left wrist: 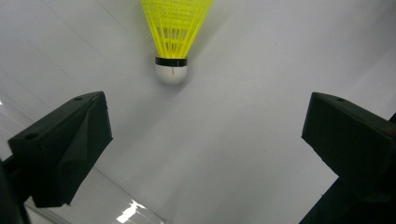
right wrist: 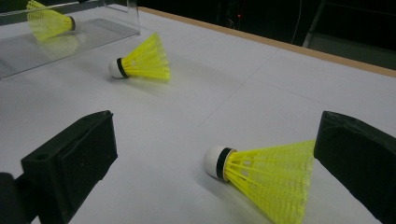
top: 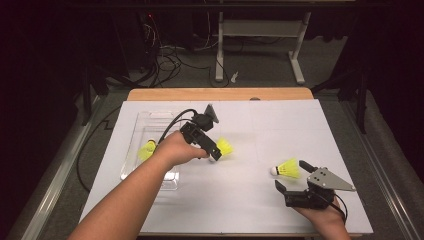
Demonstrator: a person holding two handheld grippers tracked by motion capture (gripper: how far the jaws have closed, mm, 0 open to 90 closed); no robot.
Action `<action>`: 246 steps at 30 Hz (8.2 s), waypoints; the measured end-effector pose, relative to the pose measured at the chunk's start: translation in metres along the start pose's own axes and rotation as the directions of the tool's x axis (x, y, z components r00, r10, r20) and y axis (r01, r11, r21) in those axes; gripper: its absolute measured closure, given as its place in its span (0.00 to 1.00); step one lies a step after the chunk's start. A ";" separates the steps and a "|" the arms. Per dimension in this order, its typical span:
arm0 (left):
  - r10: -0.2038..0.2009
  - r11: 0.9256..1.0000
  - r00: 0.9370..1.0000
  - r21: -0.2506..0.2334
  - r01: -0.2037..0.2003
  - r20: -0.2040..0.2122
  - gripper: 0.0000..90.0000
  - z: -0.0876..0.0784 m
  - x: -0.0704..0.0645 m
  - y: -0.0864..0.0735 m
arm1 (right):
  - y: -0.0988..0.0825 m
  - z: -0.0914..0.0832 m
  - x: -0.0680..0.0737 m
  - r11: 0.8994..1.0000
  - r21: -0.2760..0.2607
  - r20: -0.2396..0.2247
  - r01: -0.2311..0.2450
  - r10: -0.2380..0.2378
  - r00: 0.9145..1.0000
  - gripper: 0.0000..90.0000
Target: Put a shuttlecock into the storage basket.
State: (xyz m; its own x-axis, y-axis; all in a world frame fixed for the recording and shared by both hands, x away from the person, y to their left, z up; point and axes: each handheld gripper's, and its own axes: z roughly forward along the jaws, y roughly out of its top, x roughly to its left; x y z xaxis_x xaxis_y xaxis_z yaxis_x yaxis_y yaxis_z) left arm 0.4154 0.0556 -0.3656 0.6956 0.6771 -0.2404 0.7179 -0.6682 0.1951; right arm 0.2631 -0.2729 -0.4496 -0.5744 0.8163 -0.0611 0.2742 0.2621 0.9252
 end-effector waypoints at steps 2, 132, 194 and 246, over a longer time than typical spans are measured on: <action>-0.004 1.000 1.000 0.004 0.004 0.000 0.03 0.005 0.000 0.002 | 0.000 -0.001 0.000 1.000 -0.002 0.001 -0.001 0.001 1.000 0.00; -0.044 0.999 0.999 -0.004 0.044 0.005 0.72 -0.014 0.010 -0.033 | 0.001 0.000 0.004 1.000 -0.002 -0.010 0.006 -0.006 1.000 0.00; -0.344 0.937 0.934 -0.098 0.335 -0.096 0.72 -0.041 0.096 -0.070 | 0.001 -0.001 0.003 1.000 -0.001 -0.012 0.006 -0.006 1.000 0.00; -0.417 0.909 0.905 -0.040 0.415 -0.086 0.71 0.021 0.119 -0.072 | -0.002 0.002 0.002 1.000 0.015 -0.014 0.008 -0.008 1.000 0.00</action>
State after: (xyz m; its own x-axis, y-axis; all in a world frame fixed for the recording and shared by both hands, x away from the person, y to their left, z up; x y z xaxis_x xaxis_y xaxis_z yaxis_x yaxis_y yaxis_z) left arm 0.4453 0.1777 -0.4286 0.3329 0.9177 -0.2169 0.9422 -0.3144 0.1160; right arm 0.2631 -0.2700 -0.4522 -0.5870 0.8071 -0.0630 0.2809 0.2761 0.9192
